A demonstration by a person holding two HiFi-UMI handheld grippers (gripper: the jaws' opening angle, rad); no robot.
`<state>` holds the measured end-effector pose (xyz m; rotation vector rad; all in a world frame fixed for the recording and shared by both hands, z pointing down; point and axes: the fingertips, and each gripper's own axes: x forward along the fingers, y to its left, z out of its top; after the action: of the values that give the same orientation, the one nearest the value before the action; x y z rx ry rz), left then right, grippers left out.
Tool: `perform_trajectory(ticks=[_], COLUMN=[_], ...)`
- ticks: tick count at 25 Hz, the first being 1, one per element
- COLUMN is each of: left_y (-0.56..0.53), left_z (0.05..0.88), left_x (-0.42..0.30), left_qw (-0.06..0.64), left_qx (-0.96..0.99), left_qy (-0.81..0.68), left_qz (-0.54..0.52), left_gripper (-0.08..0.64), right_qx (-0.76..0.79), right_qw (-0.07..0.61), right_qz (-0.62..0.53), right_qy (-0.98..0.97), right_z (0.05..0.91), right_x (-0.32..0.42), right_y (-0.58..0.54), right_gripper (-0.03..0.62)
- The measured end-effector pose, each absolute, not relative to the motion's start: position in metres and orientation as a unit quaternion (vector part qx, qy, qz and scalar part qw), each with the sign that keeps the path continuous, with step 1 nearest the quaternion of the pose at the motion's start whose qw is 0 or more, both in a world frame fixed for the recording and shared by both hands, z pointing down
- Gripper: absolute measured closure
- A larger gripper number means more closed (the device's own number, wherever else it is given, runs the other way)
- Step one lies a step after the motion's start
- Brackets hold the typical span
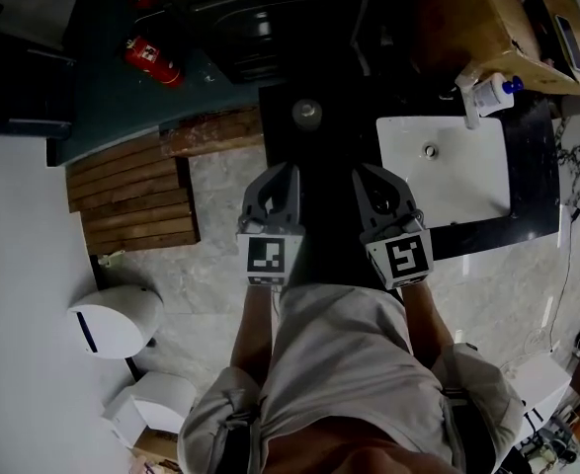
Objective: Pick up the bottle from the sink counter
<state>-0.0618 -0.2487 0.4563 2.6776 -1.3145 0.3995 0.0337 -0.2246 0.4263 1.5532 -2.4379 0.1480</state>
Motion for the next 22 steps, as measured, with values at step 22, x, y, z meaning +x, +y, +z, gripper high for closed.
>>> perform_trajectory(ticks=[22], left_y=[-0.288], left_z=[0.514], left_x=[-0.044], left_qw=[0.099], left_qx=[0.876], left_qy=[-0.439], left_qz=[0.173], left_gripper=[0.557], right_qx=[0.494], right_qw=[0.141], right_qz=[0.099], right_qy=[-0.852], right_z=[0.491], right_x=[0.036], right_y=[-0.259], right_gripper=[0.600])
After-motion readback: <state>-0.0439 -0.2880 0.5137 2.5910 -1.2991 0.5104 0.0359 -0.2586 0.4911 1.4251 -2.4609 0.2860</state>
